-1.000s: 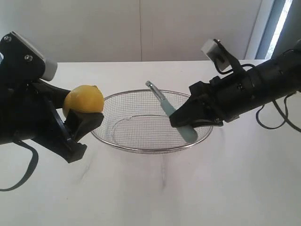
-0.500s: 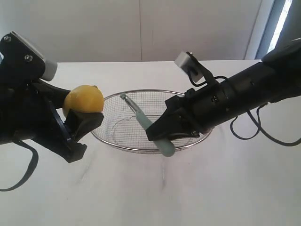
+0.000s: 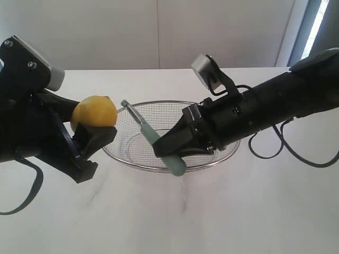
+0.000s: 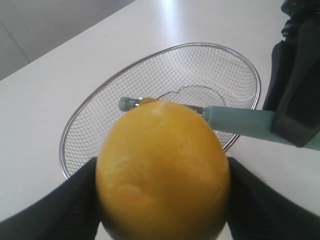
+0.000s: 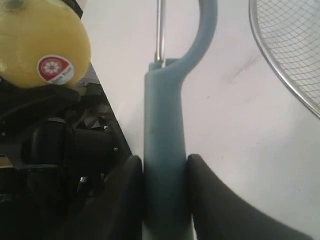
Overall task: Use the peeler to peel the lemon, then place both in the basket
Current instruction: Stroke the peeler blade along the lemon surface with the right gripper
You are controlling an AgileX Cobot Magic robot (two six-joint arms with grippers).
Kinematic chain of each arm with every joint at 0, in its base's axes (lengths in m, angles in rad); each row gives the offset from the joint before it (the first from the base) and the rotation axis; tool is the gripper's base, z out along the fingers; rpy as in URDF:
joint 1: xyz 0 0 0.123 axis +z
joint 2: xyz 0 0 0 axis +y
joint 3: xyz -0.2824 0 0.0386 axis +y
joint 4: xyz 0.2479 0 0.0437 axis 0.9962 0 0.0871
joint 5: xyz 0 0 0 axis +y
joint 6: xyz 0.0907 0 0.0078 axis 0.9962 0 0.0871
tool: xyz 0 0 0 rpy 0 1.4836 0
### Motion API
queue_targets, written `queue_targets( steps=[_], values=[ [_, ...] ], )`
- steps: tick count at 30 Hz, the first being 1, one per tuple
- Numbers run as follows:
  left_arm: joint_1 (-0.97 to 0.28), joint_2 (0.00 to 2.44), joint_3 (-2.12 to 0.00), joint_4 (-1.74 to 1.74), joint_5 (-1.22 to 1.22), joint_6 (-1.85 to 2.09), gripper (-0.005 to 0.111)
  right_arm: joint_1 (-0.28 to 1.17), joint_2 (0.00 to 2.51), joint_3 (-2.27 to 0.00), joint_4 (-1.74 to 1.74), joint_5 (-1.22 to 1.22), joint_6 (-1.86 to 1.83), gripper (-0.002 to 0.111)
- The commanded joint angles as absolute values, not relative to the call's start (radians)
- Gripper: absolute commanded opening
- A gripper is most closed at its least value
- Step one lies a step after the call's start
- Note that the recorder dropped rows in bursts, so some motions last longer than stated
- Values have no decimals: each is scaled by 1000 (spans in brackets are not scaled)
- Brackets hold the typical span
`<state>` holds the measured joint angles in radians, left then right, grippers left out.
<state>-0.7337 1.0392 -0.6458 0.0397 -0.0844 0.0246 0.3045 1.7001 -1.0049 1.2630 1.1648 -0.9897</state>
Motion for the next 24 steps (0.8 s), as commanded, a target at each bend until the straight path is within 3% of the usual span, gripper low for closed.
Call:
queue_targets(
  steps=[1, 24],
  values=[
    [-740, 1036, -642, 34, -105, 16, 0, 339, 1699, -1000, 1282, 1178, -1008, 3],
    [-740, 1036, -642, 34, -105, 16, 0, 371, 1699, -1000, 1310, 1188, -1019, 3]
  ],
)
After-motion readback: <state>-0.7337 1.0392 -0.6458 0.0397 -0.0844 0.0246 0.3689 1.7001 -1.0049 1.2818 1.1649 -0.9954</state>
